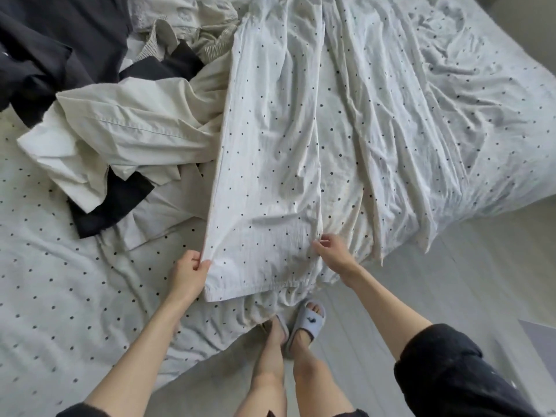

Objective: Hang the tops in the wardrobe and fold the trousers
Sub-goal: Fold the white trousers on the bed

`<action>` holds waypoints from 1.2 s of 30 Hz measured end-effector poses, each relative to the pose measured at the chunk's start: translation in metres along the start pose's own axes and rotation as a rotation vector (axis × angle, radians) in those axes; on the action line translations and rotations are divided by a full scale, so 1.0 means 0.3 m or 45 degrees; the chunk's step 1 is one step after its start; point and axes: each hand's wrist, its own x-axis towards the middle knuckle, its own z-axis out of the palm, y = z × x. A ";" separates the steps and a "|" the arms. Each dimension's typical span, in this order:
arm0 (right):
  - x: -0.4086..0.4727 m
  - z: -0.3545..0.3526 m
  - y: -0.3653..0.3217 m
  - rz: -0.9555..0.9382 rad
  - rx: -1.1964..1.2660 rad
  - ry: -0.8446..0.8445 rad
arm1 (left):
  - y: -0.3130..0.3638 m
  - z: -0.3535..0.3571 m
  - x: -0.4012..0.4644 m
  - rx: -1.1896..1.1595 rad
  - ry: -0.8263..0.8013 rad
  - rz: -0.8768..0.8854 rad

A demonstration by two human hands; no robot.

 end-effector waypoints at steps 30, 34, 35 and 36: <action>-0.232 -0.253 0.237 0.095 -0.108 0.331 | 0.096 0.179 -0.264 -0.234 -0.412 -0.006; -0.228 -0.225 0.204 0.062 -0.047 0.215 | 0.151 0.210 -0.273 -0.252 -0.481 0.140; -0.231 -0.223 0.179 0.033 -0.030 0.186 | 0.170 0.213 -0.272 -0.249 -0.500 0.188; -0.229 -0.221 0.149 -0.006 -0.007 0.153 | 0.190 0.218 -0.266 -0.242 -0.519 0.241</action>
